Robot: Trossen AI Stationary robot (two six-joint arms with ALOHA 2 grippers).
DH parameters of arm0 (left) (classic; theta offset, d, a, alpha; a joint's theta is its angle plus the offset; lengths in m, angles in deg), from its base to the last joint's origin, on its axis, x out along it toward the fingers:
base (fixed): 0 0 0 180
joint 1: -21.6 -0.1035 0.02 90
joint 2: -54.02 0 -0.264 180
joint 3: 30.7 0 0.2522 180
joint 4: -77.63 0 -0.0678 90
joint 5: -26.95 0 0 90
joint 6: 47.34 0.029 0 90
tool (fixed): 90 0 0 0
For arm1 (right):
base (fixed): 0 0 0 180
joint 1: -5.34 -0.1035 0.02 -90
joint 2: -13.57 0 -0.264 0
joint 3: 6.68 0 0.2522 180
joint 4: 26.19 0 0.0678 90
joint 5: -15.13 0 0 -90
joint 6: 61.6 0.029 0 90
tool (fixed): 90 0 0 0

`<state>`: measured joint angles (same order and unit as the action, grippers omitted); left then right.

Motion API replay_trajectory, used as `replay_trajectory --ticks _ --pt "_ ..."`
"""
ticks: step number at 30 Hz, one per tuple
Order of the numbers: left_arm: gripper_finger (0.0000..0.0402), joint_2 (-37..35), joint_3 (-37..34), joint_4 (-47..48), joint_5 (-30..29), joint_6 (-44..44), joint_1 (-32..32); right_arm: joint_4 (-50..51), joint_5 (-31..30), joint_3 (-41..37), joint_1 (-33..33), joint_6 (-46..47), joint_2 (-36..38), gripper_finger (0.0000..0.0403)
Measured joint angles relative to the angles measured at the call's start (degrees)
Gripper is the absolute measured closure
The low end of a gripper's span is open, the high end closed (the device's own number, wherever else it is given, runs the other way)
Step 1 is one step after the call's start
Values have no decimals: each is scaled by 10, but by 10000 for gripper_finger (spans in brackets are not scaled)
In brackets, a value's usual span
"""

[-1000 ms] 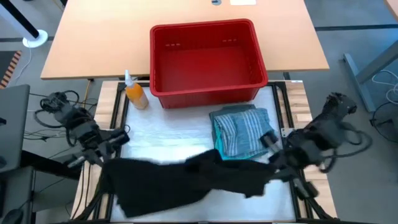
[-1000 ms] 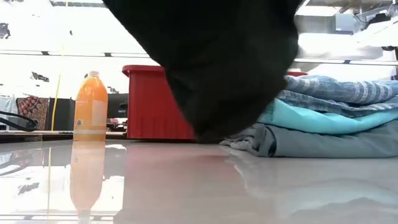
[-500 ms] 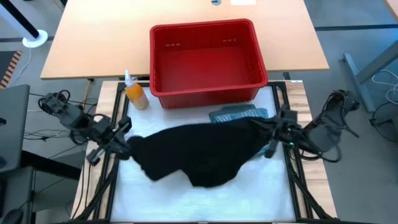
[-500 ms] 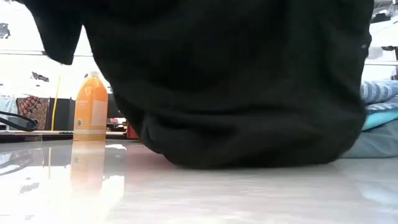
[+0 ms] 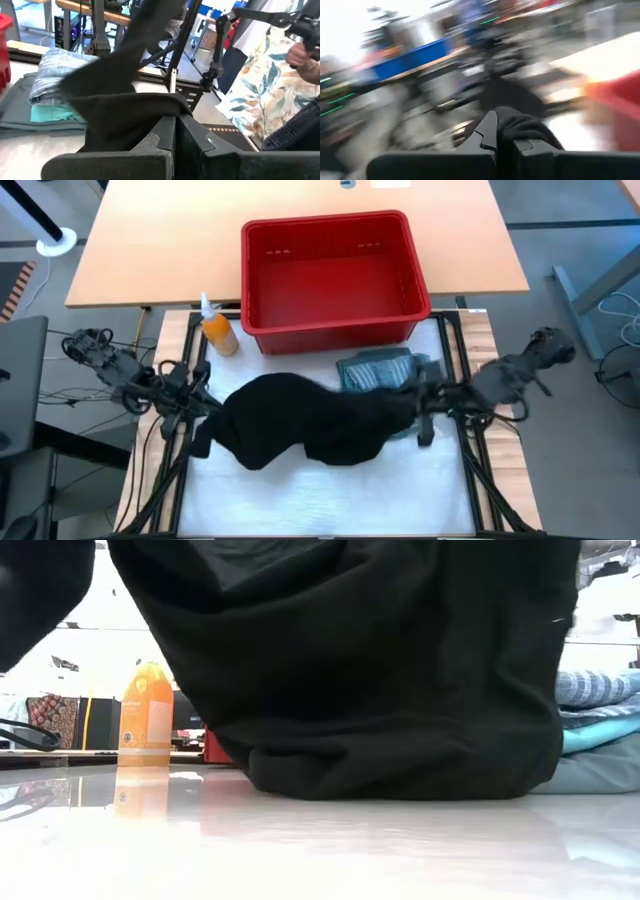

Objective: Fold Laundry from Bin
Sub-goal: Fold the black shirt

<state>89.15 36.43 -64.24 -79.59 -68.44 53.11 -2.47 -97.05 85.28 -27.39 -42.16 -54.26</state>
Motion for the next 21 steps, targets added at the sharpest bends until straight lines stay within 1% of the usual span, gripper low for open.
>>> replay_trajectory --ticks 1,2,5,8,10,11,13,14,15,16,17,19,21 --pt "401 1 0 1 0 -1 0 -12 38 0 2 0 -5 376" --pt "401 2 0 0 -1 -2 0 -15 60 0 2 6 -8 376" --pt "401 4 0 0 -2 1 0 12 74 1 0 76 -13 374" --pt "401 4 0 3 -2 -3 0 47 117 1 -3 165 -23 374" --pt "401 4 0 4 -2 -2 0 56 138 -1 -8 204 -33 374" --pt "401 4 0 2 -2 -1 0 55 148 -1 -11 206 -35 374" --pt "401 3 0 1 -2 11 0 33 145 0 -14 171 -35 374" --pt "401 4 0 0 -4 21 0 23 128 0 -13 141 -32 374" --pt "401 4 0 -5 -13 37 -1 14 98 0 -8 105 -30 374" --pt "401 4 0 -15 -34 58 -3 0 64 0 0 66 -27 374" --pt "401 5 0 -33 -73 84 -6 -17 17 0 11 25 -25 374" --pt "401 6 0 -81 -171 140 -15 -64 -83 0 38 -71 -20 374" --pt "401 5 0 -154 -260 218 -26 -151 -160 0 71 -190 -15 374"
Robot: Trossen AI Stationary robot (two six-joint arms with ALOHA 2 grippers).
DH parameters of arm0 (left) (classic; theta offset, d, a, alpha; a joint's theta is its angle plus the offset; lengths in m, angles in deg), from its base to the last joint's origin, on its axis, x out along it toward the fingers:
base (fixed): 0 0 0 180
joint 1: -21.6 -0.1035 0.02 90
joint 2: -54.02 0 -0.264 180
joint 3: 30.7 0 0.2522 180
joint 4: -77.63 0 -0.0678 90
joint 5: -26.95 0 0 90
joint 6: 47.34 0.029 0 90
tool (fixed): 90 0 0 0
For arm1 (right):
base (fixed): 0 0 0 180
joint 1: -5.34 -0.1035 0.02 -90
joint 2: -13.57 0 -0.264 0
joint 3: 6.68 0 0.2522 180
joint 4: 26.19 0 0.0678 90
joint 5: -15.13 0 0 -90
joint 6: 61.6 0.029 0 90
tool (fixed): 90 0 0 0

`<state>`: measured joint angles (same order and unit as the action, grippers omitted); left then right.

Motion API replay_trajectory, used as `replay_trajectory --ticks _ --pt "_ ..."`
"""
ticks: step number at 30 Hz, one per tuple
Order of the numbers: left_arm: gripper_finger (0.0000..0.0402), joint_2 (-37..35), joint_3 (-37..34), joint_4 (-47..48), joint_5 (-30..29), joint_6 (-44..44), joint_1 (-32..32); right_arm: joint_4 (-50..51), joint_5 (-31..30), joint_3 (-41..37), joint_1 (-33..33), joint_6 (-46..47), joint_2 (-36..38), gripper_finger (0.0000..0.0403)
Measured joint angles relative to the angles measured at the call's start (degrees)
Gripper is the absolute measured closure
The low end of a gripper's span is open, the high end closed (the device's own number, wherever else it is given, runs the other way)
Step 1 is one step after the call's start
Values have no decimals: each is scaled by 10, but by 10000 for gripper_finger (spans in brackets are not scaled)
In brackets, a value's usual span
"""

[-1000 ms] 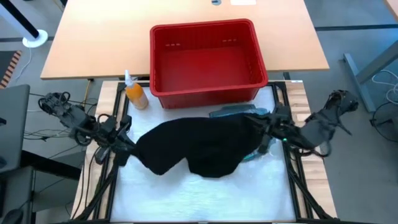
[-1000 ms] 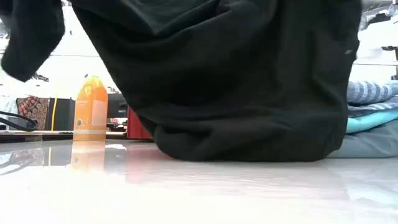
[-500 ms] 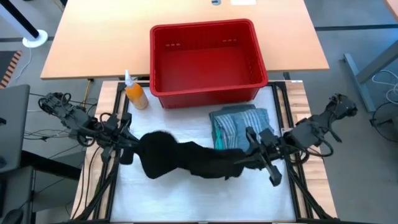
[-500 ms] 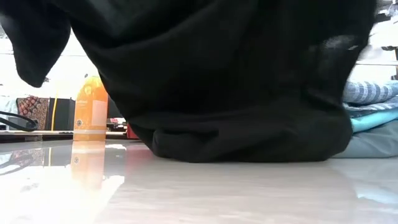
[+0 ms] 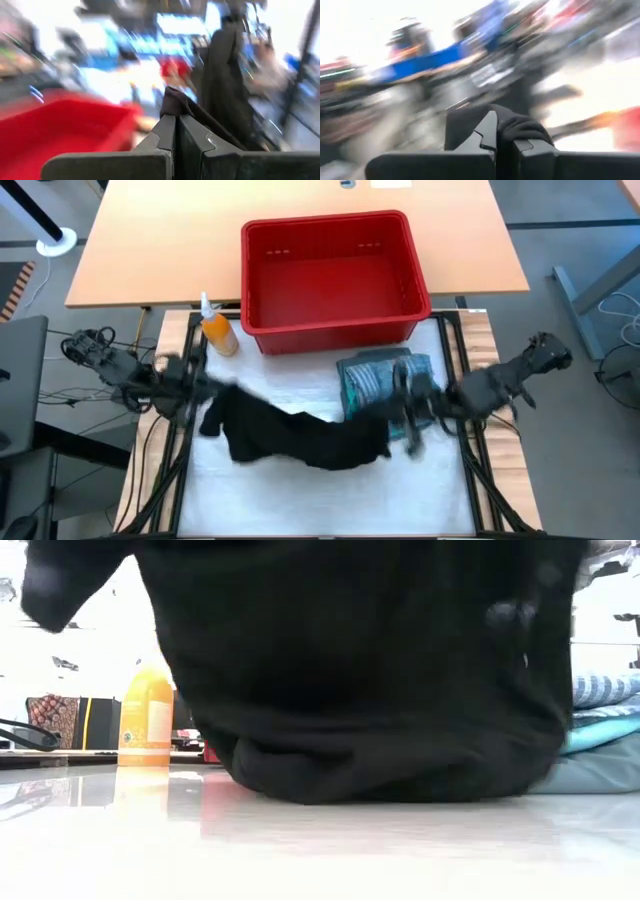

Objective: Fold Laundry from Bin
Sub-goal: Fold the black shirt

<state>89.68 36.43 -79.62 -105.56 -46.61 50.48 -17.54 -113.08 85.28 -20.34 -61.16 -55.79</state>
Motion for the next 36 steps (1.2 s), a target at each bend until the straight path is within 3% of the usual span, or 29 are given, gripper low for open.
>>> replay_trajectory --ticks 3,5,7,11,14,17,20,24,29,36 --pt "401 -5 3 -157 -40 128 -23 -174 13 1 50 -156 6 374" --pt "401 -9 15 -219 -8 169 -33 -258 88 2 78 -193 7 374" --pt "401 -11 33 -221 32 177 -36 -267 160 6 96 -173 6 375" --pt "401 -9 72 -74 67 129 -35 -66 241 38 101 -55 10 376" --pt "401 -10 92 99 95 4 -35 123 282 59 83 77 10 376" --pt "401 -11 90 256 164 -157 -35 249 322 53 41 203 8 376" --pt "401 0 60 352 266 -272 -35 316 329 21 -13 314 -6 376" --pt "401 21 -1 366 392 -347 -35 339 340 -23 -71 437 -29 374" --pt "402 72 -64 360 444 -394 -35 332 348 -51 -93 519 -82 374" --pt "401 153 -86 363 553 -401 -35 331 448 -50 -73 589 -159 360"
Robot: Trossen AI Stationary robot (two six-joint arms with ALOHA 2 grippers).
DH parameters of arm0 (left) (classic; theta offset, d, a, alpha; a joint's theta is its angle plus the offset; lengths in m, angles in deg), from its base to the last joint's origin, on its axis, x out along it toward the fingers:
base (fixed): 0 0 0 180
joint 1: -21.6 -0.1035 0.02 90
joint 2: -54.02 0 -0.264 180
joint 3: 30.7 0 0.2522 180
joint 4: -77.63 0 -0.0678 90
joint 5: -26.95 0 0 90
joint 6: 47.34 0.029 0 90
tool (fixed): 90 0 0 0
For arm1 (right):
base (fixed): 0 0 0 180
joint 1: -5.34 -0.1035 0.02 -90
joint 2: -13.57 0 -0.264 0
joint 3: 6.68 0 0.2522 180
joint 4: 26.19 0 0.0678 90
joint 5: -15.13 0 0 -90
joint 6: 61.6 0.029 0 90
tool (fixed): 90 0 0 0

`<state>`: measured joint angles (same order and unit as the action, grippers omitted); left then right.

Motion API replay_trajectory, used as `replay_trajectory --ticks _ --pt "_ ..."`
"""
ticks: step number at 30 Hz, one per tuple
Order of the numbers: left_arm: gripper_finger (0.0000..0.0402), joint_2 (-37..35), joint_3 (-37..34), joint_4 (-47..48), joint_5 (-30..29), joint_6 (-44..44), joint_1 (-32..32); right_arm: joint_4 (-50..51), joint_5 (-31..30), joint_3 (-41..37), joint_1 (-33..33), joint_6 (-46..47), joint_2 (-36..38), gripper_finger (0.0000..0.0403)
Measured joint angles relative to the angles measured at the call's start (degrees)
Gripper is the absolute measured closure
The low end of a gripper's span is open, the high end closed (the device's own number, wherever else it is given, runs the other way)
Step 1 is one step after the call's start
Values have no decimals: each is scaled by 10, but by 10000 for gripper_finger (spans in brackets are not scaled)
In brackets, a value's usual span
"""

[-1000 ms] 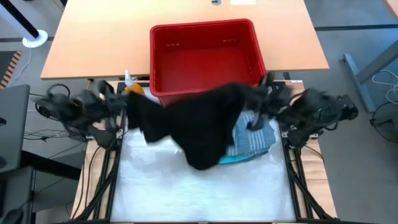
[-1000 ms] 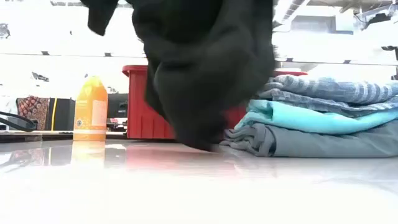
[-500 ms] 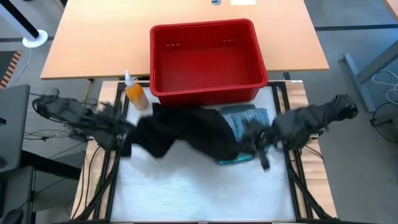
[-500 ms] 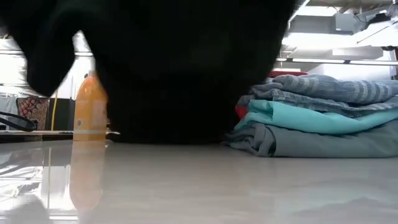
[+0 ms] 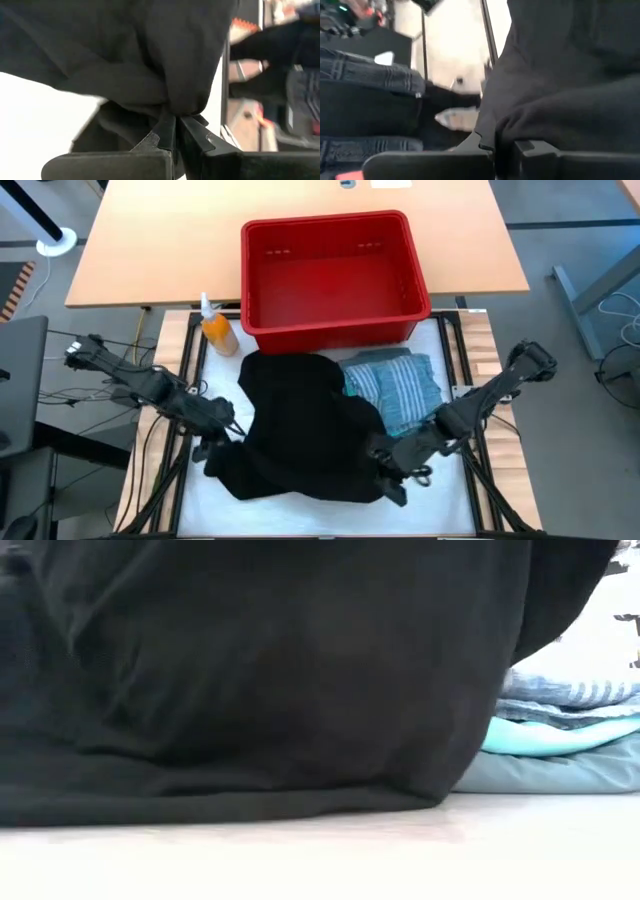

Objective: Fold Laundry from Bin
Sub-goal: Fold the black shirt

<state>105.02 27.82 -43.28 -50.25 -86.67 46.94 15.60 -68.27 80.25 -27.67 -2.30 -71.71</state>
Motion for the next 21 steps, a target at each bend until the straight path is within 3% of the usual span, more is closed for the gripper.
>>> replay_trajectory --ticks 5,10,14,21 --pt "401 32 0 1 75 -3 0 -15 60 0 17 6 -29 346" --pt "401 34 0 4 106 -25 0 -5 100 0 24 17 -38 337" --pt "401 32 0 5 114 -35 0 50 153 0 17 22 -41 321" --pt "401 32 0 4 135 -56 0 184 158 0 30 -79 -39 256"
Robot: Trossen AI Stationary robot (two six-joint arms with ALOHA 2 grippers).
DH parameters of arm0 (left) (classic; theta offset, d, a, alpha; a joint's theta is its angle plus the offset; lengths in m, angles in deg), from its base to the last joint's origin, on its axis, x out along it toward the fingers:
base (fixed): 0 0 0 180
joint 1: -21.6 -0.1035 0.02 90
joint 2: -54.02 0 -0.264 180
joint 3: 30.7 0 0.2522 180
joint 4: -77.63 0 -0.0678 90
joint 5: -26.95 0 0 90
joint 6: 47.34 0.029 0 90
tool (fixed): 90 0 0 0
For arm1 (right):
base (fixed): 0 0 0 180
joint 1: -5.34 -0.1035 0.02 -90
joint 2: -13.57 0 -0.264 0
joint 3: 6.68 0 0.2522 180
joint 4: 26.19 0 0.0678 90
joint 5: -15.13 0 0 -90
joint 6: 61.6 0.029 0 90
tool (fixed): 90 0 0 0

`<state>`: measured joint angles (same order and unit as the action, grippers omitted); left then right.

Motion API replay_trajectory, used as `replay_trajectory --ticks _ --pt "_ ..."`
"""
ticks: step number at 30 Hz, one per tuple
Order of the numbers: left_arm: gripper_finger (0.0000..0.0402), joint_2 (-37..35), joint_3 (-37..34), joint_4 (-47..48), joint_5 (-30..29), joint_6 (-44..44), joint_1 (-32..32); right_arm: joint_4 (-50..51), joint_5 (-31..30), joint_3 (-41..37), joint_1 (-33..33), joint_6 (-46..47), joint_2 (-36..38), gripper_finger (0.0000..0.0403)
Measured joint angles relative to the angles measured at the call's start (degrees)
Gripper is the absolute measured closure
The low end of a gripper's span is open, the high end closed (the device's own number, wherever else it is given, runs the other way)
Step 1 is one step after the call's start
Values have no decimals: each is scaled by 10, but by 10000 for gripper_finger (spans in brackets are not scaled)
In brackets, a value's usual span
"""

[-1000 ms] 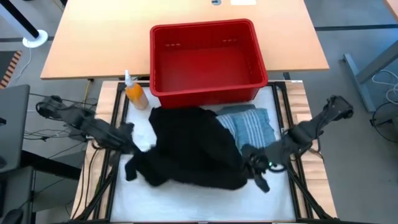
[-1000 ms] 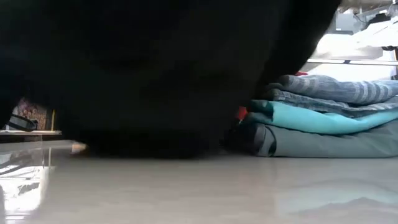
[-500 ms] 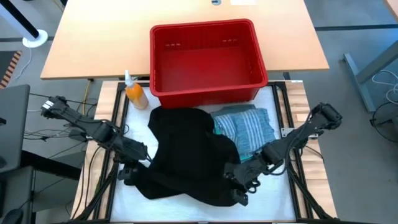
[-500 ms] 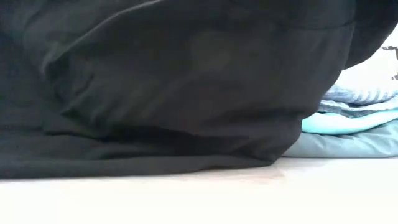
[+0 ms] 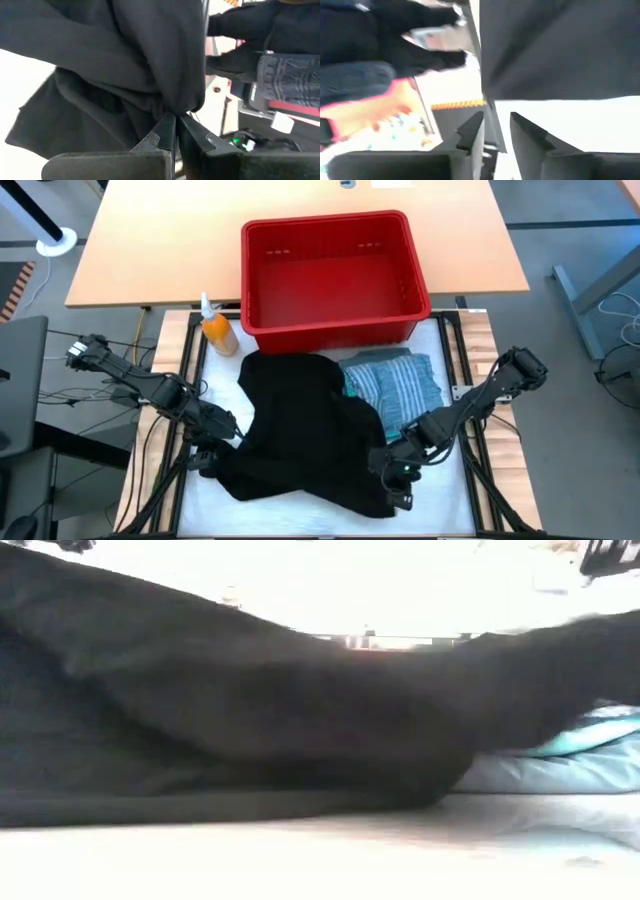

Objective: Fold Laundry from Bin
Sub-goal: Fold the black shirt

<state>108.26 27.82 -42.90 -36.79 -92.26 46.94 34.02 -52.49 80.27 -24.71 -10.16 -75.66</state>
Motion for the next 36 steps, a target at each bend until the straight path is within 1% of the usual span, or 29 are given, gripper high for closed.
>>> replay_trajectory --ticks 3,5,8,11,13,16,21,26,28,31,34,36 --pt "401 0 0 0 19 -9 0 52 -5 0 26 -8 0 229" --pt "401 0 0 0 22 -12 0 73 -38 0 41 -6 8 218" --pt "401 0 0 0 24 -12 0 76 -140 0 57 6 37 213" --pt "401 0 0 -1 16 -18 0 83 -268 0 66 62 66 215" --pt "401 0 0 -1 15 -17 0 97 -314 0 76 88 78 218" --pt "401 0 0 -1 7 -15 0 114 -321 0 104 94 83 220" --pt "401 0 0 -2 -6 -13 0 120 -319 0 154 71 80 221" --pt "401 0 0 -2 -16 -8 0 114 -313 -13 163 43 78 221" --pt "401 0 0 -2 -27 -8 0 98 -297 -39 163 28 79 221" --pt "401 0 0 -2 -39 -2 0 53 -254 -90 171 23 79 221" --pt "401 0 0 -1 -43 10 0 4 -254 -121 171 24 79 221" --pt "401 0 0 -1 -44 11 0 -28 -254 -127 170 16 79 221"
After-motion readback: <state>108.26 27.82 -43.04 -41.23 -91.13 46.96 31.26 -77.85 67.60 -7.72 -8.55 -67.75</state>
